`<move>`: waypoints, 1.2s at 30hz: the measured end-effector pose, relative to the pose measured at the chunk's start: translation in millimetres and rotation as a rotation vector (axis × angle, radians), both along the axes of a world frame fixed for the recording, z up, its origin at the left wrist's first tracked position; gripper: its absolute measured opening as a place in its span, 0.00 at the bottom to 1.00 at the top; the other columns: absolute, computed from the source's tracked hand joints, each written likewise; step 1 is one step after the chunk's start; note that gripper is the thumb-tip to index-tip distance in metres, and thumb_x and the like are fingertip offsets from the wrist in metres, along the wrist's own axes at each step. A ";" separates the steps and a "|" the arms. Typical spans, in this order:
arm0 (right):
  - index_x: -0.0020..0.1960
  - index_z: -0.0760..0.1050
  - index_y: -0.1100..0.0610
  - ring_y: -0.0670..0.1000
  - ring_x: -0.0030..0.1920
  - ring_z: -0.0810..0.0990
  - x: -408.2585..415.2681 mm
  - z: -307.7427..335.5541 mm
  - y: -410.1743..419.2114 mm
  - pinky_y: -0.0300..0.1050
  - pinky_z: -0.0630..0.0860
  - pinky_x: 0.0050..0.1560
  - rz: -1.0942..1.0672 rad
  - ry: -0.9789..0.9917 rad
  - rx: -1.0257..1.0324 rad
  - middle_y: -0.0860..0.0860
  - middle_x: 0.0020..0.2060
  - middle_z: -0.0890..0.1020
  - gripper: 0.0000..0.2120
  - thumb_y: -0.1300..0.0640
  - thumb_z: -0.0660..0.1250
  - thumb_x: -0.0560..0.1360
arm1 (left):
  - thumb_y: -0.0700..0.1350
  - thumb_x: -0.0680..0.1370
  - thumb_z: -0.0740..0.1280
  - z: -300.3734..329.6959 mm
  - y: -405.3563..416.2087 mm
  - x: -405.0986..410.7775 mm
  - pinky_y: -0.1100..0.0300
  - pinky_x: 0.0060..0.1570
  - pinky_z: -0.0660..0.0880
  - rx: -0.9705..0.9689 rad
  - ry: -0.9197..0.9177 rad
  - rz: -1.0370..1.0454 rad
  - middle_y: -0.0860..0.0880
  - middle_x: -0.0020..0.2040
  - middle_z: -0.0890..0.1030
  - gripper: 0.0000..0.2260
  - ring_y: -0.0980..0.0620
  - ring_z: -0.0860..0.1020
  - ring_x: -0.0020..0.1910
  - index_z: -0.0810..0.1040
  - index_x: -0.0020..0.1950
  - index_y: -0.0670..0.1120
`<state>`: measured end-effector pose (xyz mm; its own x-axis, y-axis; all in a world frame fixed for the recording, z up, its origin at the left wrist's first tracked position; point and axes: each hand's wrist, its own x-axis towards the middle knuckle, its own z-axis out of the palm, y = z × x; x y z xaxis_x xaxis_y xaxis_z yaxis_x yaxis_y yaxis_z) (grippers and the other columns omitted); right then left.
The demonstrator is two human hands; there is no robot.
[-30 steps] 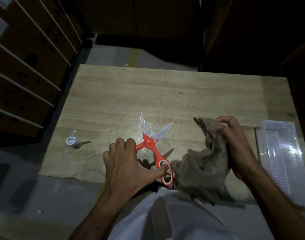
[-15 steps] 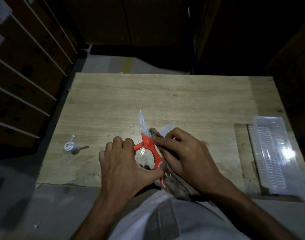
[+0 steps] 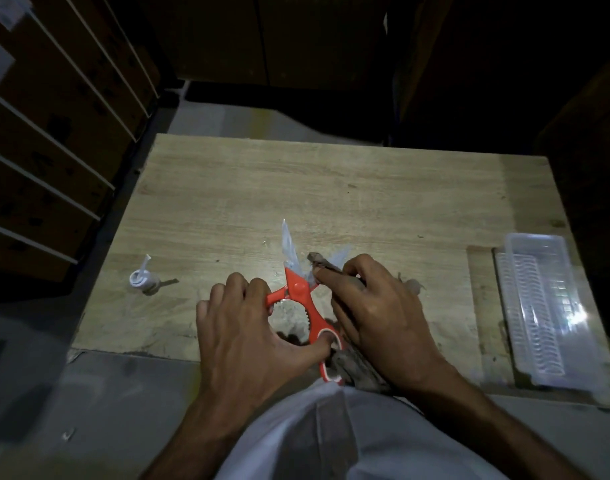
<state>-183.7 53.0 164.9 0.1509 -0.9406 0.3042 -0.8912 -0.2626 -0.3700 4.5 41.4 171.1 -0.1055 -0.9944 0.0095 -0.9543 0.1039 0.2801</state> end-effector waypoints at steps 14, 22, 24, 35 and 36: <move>0.60 0.83 0.57 0.52 0.42 0.78 -68.0 22.6 -33.5 0.48 0.75 0.40 -0.257 -0.197 -0.104 0.53 0.47 0.79 0.11 0.61 0.71 0.78 | 0.81 0.57 0.62 1.3 5.7 2.9 0.51 0.50 0.66 0.118 0.016 0.024 0.53 0.44 0.68 0.35 0.49 0.68 0.47 0.70 0.44 0.52; 0.64 0.83 0.49 0.48 0.37 0.78 8.6 9.5 5.7 0.47 0.76 0.32 0.114 -0.208 0.053 0.49 0.44 0.78 0.13 0.55 0.71 0.80 | 0.76 0.60 0.65 4.4 1.2 1.3 0.51 0.46 0.66 -0.005 0.012 0.002 0.52 0.42 0.68 0.30 0.49 0.69 0.44 0.69 0.43 0.51; 0.64 0.82 0.48 0.48 0.36 0.77 11.3 6.6 3.3 0.46 0.74 0.30 0.100 -0.201 0.047 0.49 0.43 0.78 0.13 0.53 0.69 0.80 | 0.76 0.60 0.66 3.4 1.9 3.5 0.52 0.45 0.64 -0.040 0.000 -0.004 0.52 0.42 0.69 0.30 0.49 0.68 0.43 0.70 0.42 0.51; 0.66 0.81 0.49 0.48 0.36 0.76 14.7 4.1 1.0 0.44 0.72 0.28 0.008 -0.086 -0.003 0.49 0.41 0.77 0.16 0.50 0.64 0.81 | 0.76 0.58 0.66 1.9 8.0 2.8 0.49 0.49 0.68 -0.006 0.037 0.028 0.53 0.42 0.68 0.31 0.49 0.69 0.45 0.70 0.43 0.51; 0.67 0.80 0.48 0.48 0.36 0.76 14.7 4.3 0.9 0.45 0.72 0.28 -0.001 -0.080 0.003 0.49 0.41 0.77 0.17 0.49 0.63 0.81 | 0.76 0.58 0.67 1.6 7.4 2.0 0.49 0.49 0.69 -0.006 0.039 0.028 0.53 0.42 0.68 0.31 0.49 0.69 0.45 0.71 0.43 0.51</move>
